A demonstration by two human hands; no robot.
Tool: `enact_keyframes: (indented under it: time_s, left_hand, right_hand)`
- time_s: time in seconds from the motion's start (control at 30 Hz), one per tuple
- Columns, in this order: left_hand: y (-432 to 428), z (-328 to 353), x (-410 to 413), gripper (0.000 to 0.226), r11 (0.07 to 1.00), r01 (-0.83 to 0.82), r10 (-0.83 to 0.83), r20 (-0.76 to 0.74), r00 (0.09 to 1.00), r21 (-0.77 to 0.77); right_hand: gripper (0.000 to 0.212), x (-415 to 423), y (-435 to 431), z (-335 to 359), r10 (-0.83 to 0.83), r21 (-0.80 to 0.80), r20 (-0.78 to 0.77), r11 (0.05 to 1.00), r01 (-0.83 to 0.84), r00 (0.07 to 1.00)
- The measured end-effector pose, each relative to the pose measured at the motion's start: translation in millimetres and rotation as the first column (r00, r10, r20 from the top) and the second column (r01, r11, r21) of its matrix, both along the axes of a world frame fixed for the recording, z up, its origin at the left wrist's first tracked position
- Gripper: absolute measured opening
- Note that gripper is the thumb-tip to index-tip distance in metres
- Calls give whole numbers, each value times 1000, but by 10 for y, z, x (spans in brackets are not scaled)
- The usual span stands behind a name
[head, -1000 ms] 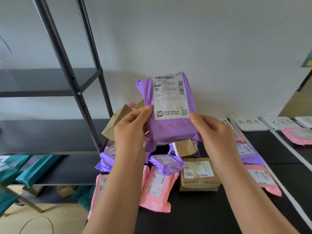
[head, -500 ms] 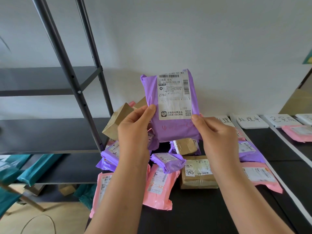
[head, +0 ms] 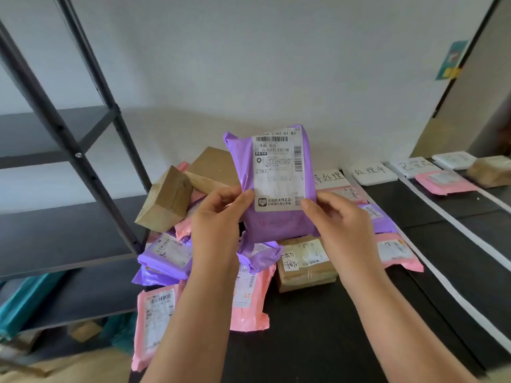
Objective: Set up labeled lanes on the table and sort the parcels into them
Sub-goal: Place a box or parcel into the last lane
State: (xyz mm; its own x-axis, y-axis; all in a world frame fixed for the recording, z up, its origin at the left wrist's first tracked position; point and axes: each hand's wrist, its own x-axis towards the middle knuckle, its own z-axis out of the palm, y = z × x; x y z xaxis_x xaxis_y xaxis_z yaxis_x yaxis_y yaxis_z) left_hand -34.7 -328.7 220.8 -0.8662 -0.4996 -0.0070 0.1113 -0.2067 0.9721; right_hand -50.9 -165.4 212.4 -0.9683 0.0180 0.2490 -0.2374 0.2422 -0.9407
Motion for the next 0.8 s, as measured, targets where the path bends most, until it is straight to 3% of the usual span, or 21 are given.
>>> enact_keyframes:
  time_s: [0.17,0.3,0.5,0.8]
  left_hand:
    - [257,-283,-104,10,990,140,-141,44,989,16]
    - [541,-522,-98,15,966,259,-260,119,958,19]
    - [1055,-701,-30,9,899,430,-400,247,883,-79]
    - [2269,-679,126,7,764,608,-524,341,781,-219]
  right_hand:
    - [13,160,266,-190,-129,11,104,992,129,986]
    - [14,362,572,-397,-280,109,133,958,266,951]
    - [15,649,1103,-504,-435,172,209,898,405,876]
    - [14,791,2410,-556,-478,83,209,878,471,853]
